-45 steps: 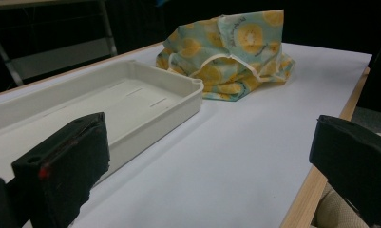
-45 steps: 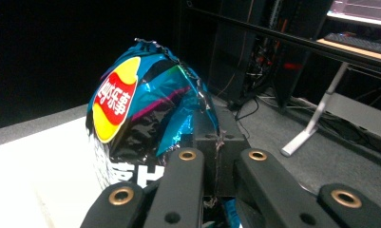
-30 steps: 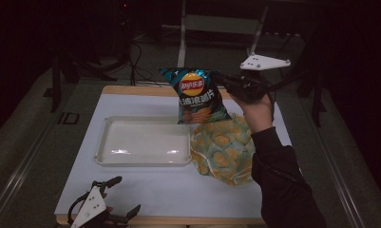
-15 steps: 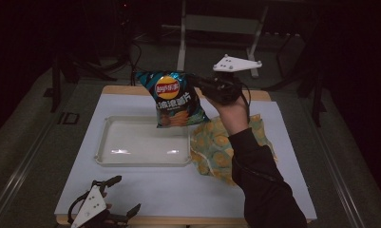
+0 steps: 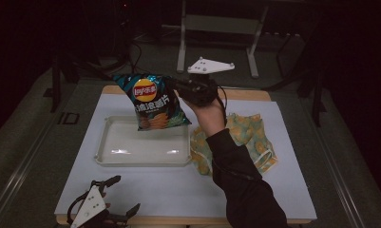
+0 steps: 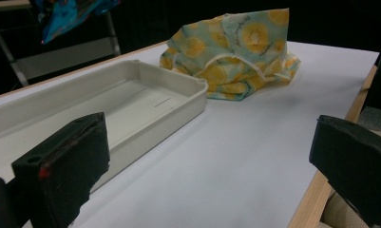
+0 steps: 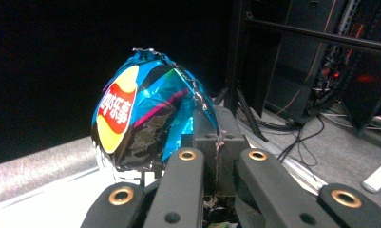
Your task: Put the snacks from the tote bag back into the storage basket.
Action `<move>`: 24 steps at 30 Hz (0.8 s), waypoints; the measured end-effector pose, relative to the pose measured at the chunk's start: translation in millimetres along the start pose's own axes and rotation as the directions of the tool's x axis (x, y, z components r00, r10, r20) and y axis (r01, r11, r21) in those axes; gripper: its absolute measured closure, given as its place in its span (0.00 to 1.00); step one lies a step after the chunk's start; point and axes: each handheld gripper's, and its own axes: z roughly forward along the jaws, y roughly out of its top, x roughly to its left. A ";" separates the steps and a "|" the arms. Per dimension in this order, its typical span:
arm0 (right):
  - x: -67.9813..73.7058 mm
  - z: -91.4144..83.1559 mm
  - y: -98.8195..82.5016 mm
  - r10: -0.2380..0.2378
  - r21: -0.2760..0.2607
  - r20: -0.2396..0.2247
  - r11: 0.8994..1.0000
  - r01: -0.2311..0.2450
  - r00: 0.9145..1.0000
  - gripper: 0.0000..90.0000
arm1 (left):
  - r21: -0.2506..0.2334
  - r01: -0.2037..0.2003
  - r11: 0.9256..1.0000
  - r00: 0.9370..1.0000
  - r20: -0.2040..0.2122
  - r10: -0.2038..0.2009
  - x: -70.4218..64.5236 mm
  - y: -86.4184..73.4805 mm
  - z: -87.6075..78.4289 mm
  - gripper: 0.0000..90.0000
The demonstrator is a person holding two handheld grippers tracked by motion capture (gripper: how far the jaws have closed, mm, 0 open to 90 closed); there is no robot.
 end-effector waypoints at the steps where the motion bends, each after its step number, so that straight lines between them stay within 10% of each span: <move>1: 2.0 2.8 -0.7 0.004 -0.005 -0.004 1.000 -0.004 1.000 1.00 | -0.001 0.000 1.000 1.000 -0.001 0.000 0.0 0.0 -0.1 0.00; 24: 25.6 63.2 -64.4 0.101 0.047 -0.049 0.994 -0.099 0.994 1.00 | 0.001 -0.013 1.000 1.000 0.008 0.013 -1.0 0.0 -0.2 0.00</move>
